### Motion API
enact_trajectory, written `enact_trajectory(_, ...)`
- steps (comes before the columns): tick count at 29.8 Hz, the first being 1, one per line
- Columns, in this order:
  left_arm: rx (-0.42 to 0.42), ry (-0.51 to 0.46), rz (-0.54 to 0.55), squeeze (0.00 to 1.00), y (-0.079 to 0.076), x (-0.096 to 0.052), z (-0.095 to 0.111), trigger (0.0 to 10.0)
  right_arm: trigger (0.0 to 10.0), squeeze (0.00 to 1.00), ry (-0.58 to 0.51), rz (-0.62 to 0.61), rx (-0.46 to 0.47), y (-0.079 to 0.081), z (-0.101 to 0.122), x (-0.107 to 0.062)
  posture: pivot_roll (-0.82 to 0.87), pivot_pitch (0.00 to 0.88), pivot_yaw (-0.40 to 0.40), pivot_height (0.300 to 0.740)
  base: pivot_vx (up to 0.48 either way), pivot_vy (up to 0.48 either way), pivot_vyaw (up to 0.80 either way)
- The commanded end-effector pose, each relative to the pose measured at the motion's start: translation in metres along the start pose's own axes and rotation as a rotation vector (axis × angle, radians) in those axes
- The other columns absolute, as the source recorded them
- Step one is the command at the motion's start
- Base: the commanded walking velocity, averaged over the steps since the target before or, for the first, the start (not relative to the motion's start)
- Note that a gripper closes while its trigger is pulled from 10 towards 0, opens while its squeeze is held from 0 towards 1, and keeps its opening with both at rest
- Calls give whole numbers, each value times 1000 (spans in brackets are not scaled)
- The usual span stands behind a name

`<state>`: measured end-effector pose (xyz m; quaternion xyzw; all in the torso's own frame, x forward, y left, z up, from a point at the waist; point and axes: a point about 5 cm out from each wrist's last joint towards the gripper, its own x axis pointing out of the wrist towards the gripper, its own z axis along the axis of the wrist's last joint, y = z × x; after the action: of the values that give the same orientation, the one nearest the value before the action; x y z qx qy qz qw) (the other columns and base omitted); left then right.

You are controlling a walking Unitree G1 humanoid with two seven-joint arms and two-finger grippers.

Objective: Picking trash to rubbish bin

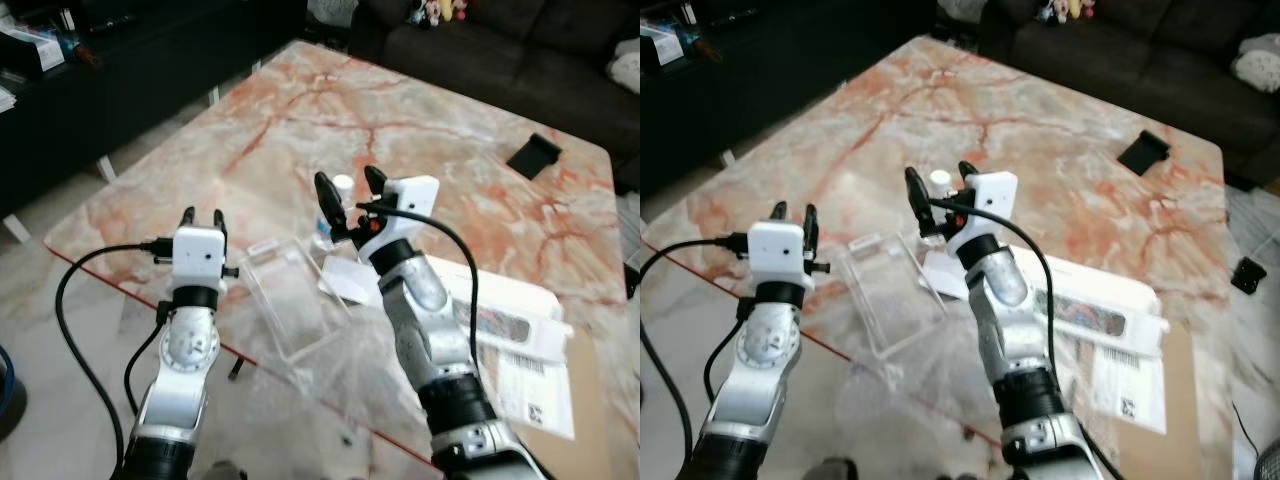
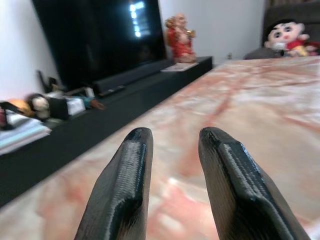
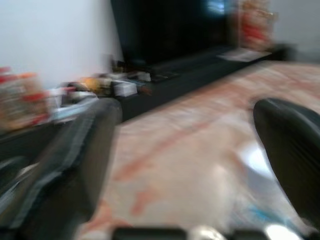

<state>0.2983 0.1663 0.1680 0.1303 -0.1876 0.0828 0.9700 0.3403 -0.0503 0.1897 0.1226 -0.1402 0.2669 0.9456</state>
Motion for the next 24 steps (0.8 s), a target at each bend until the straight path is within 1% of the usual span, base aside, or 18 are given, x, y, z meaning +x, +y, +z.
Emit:
enact_trajectory(1, -26, -14, -14, 0, -8, -1, 6, 10000, 10000, 0, -22, -21, -4, -6, 6, -1, 81, 192, -143, 740, 315, 0, 0)
enact_trajectory(6, -27, -16, -15, 0, -9, 0, 6, 10000, 10000, 0, -24, -21, -4, -7, 7, -1, 78, 191, -144, 740, 299, 0, 0)
enact_trajectory(10, -38, -30, -22, 0, -10, -1, 7, 10000, 10000, 0, -26, -22, -4, -7, 7, -1, 79, 191, -145, 740, 0, 0, 0)
enact_trajectory(19, -43, -15, -31, 0, -11, -2, 6, 10000, 10000, 0, -23, -20, 0, -6, 7, -2, 77, 194, -148, 740, 0, 0, 0)
enact_trajectory(24, -54, -13, -52, 0, -15, -3, 8, 10000, 10000, 0, -13, -25, 4, -7, 4, -3, 80, 203, -151, 740, 0, 0, 0)
